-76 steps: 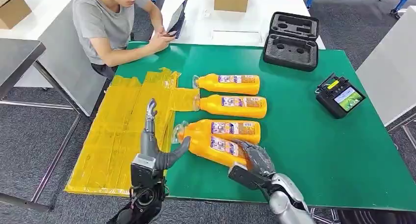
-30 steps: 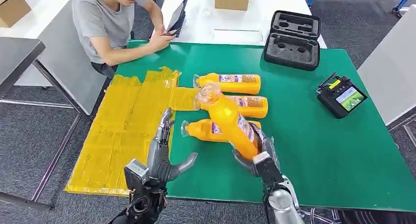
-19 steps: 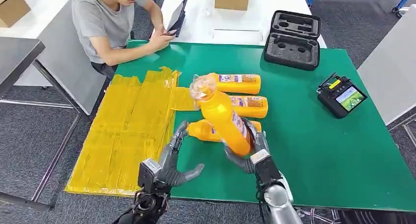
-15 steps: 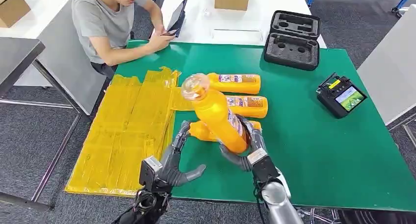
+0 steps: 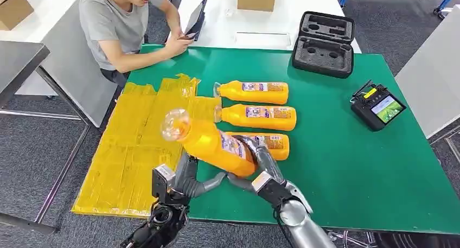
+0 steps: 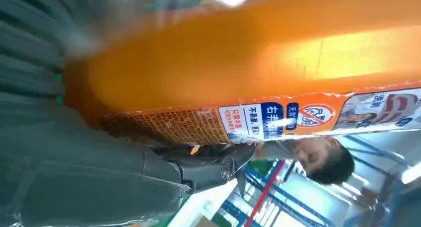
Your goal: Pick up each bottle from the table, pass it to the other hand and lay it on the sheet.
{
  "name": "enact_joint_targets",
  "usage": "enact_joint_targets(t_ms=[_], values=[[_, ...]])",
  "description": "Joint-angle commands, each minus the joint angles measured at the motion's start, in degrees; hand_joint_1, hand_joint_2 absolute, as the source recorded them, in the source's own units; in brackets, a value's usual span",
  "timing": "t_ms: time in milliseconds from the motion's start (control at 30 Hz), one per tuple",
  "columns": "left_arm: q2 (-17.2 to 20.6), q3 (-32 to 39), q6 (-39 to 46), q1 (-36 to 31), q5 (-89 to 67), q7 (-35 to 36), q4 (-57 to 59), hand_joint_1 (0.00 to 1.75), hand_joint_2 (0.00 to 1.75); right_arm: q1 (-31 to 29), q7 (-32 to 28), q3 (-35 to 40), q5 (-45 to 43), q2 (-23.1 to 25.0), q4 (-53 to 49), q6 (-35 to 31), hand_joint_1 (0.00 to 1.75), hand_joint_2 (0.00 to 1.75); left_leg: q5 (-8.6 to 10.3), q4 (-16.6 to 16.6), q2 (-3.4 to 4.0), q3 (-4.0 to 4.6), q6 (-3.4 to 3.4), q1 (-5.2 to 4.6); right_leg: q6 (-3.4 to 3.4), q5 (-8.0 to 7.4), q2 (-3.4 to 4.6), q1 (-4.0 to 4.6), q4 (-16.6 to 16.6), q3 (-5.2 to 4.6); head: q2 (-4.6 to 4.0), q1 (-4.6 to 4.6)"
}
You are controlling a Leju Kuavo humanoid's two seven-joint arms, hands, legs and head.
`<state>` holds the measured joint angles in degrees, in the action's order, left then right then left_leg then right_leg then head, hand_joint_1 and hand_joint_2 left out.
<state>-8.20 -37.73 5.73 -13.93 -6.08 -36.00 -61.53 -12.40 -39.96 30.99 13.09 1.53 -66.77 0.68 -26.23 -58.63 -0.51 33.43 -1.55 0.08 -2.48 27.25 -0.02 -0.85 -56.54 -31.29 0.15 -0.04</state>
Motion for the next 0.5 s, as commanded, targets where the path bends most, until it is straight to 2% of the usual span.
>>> enact_joint_targets(t_ms=[33, 200, 500], values=[[1.19, 1.06, 0.1, -1.4, 0.01, -4.0, 0.51, 0.0, 1.75, -2.12, -0.04, 1.98, 0.13, -1.29, 4.93, -0.33, 1.75, 1.75, 0.01, 0.03, 0.04, -0.05, 0.06, 0.03, 0.07, -0.03, 0.02, 0.03, 0.04, 0.04, 0.0, 0.0], [1.19, 1.06, 0.1, -1.4, 0.01, -4.0, 0.51, 0.0, 1.75, -2.12, -0.04, 1.98, 0.13, -1.29, 4.93, -0.33, 1.75, 1.75, 0.02, 0.05, 0.09, -0.09, 0.1, 0.06, 0.12, -0.05, 0.05, 0.07, 0.09, 0.08, 0.0, 0.0], [2.38, 1.72, 1.24, -0.64, -0.7, -4.0, -2.62, 0.0, 1.75, 0.24, -0.04, -0.85, 3.81, -1.85, 5.08, -5.26, 1.75, 1.75, 0.01, 0.04, 0.04, -0.07, 0.06, 0.03, 0.08, -0.03, 0.01, 0.04, 0.06, 0.06, 0.02, 0.0]])
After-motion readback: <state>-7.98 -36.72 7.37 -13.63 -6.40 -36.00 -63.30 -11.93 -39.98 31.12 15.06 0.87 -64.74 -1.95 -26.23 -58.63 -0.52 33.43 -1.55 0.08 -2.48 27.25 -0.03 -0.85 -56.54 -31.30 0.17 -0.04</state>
